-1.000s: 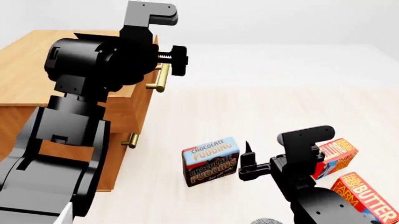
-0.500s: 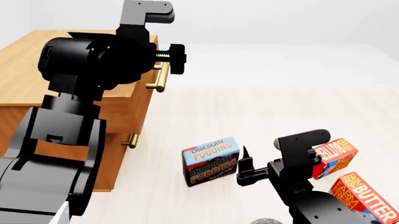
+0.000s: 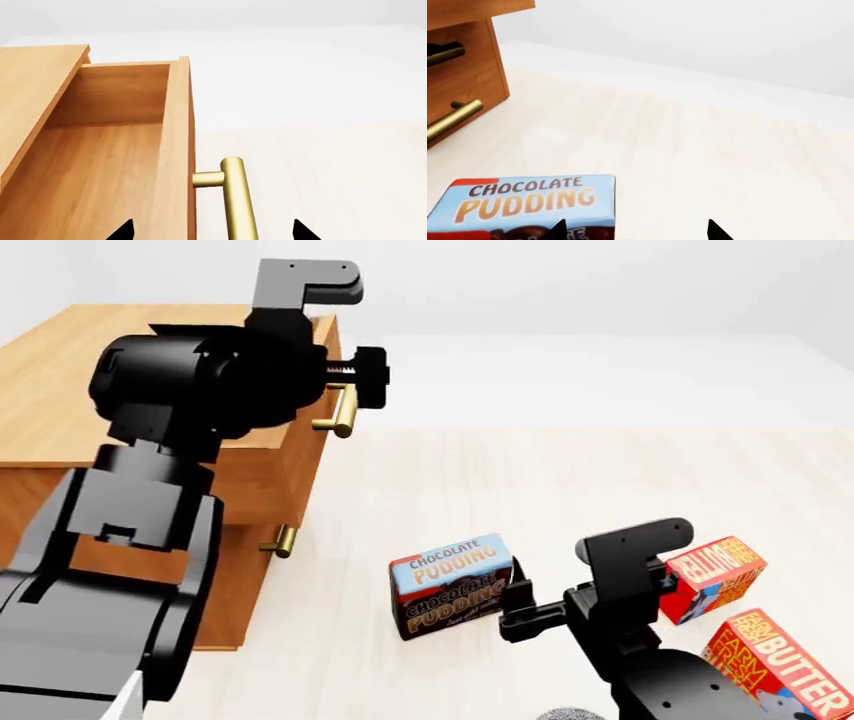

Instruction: Put the bowl in the top drawer of the cabinet.

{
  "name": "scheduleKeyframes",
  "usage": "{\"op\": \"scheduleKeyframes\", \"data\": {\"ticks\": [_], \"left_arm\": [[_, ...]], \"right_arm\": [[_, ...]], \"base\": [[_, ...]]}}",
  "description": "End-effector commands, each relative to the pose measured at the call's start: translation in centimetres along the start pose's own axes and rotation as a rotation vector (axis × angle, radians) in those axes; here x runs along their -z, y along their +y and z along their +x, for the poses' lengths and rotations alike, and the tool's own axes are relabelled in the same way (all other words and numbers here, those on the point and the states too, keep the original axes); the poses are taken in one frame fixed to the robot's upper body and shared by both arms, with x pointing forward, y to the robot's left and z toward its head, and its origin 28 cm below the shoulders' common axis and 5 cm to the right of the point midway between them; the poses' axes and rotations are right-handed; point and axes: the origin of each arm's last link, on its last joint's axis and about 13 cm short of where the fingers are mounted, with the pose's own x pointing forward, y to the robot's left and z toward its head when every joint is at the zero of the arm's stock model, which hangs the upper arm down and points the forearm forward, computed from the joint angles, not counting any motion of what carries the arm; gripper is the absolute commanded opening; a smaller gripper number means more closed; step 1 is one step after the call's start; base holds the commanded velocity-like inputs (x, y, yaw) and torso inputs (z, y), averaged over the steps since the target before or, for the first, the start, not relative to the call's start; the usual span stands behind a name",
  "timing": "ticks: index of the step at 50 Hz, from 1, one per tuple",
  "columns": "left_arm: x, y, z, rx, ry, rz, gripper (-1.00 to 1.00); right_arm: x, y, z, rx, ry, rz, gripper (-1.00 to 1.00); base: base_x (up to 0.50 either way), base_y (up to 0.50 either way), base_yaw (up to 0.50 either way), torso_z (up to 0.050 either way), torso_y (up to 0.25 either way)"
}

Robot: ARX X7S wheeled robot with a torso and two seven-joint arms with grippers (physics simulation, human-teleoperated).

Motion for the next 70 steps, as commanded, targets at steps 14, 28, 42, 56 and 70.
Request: {"op": "scheduleKeyframes", "data": {"ticks": [14, 28, 42, 56, 70], "left_arm": [[0.6, -0.6, -0.1, 0.098, 0.064, -0.099, 1.0], [0.3, -2.0, -2.0, 0.158, 0.051, -0.096, 1.0], [0.5, -3.8, -3.4, 0.197, 0.046, -0.071, 1.0], [1.0, -5.8, -4.0, 0.26, 0.054, -0.051, 1.0], [0.9, -7.3, -4.0, 0.326, 0.067, -0.05, 1.0]], "right_arm": [[0.7, 0.0, 0.3, -0.014, 0.013, 0.012, 1.0], [0.8, 0.1, 0.1, -0.019, 0.009, 0.016, 1.0], [0.6, -0.1, -0.5, -0.021, 0.0, 0.02, 1.0], [1.2, -0.2, -1.5, -0.012, 0.011, 0.019, 1.0], [2.0, -0.3, -2.6, 0.028, 0.024, 0.042, 1.0]], "base": [[0.0, 0.0, 0.0, 0.0, 0.0], [0.0, 0.0, 0.0, 0.0, 0.0], [0.0, 0.0, 0.0, 0.0, 0.001], [0.0, 0.0, 0.0, 0.0, 0.0], [0.0, 0.0, 0.0, 0.0, 0.0]]}}
